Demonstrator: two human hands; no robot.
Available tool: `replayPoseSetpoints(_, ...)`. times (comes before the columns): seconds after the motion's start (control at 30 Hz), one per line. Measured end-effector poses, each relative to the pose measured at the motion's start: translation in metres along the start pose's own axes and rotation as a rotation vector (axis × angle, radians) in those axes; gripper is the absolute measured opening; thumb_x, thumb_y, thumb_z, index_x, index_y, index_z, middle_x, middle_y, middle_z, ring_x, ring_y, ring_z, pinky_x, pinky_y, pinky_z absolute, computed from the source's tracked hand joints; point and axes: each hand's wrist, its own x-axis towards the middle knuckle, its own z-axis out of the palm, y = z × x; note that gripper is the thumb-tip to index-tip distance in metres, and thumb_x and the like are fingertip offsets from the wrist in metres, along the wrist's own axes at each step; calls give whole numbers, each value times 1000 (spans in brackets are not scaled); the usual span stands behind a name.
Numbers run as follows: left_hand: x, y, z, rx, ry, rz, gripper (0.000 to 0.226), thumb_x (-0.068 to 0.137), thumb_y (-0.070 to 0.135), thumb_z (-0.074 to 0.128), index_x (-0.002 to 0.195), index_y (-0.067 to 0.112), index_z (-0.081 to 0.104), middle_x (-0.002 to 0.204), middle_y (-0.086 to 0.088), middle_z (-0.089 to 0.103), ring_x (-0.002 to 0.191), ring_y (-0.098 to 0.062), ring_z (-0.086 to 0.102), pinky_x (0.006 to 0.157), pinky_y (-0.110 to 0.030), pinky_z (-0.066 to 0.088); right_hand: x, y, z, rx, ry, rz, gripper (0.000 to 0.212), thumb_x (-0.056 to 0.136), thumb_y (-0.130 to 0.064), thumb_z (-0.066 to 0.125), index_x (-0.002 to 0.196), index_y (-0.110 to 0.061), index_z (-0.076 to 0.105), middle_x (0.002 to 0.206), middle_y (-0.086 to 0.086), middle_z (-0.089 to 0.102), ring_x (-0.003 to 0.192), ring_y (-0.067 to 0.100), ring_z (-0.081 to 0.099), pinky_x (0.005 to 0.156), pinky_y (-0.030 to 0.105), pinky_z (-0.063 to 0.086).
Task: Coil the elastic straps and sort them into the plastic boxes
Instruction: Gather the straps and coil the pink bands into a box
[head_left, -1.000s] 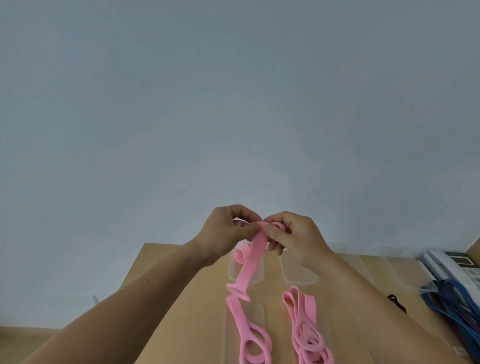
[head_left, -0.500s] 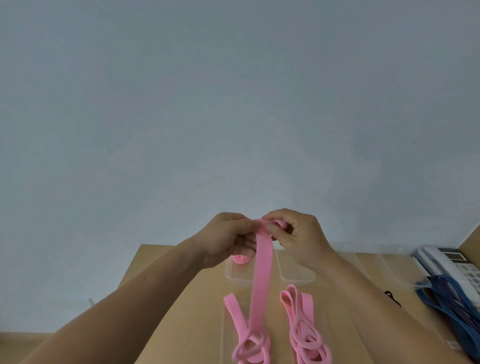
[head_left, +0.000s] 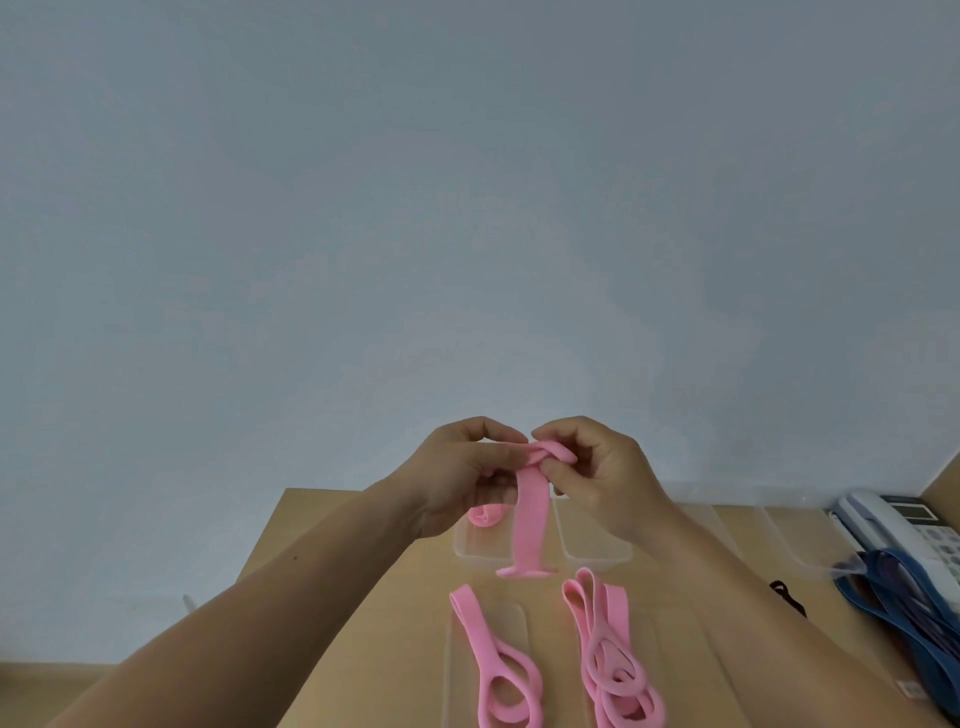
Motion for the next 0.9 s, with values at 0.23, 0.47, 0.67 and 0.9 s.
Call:
replayPoseSetpoints(0.23,2,-7,-1,235,110,242,14,84,-2,74,97,2,67,83,-17,72,79,-34,73,81,-43,61,7,-4,-4,121,-65,219,17,91,-18,69,108,-15,70,81,3,74,62,18,66,63,25,54)
replayPoseSetpoints(0.47,-1,-7,-2,193,32,211,40,83,11,79,115,7,57,104,-28,69,92,-41,71,89,-50,58,6,-7,-6,119,-57,162,11,93,-20,67,93,-23,77,70,2,71,57,17,62,59,24,53)
replayPoseSetpoints(0.67,-3,-5,-7,182,-44,100,29,90,7,70,112,-6,55,103,-27,71,96,-43,70,88,-52,57,4,-7,-2,15,-111,143,15,95,-22,63,102,-18,75,73,-5,71,63,12,64,60,25,53)
replayPoseSetpoints(0.9,-4,2,-13,127,-83,24,21,89,0,68,108,3,60,95,-22,70,81,-33,65,70,-36,57,6,-12,-2,-103,-101,64,11,91,-28,69,98,-35,72,77,-19,67,69,1,62,66,12,47)
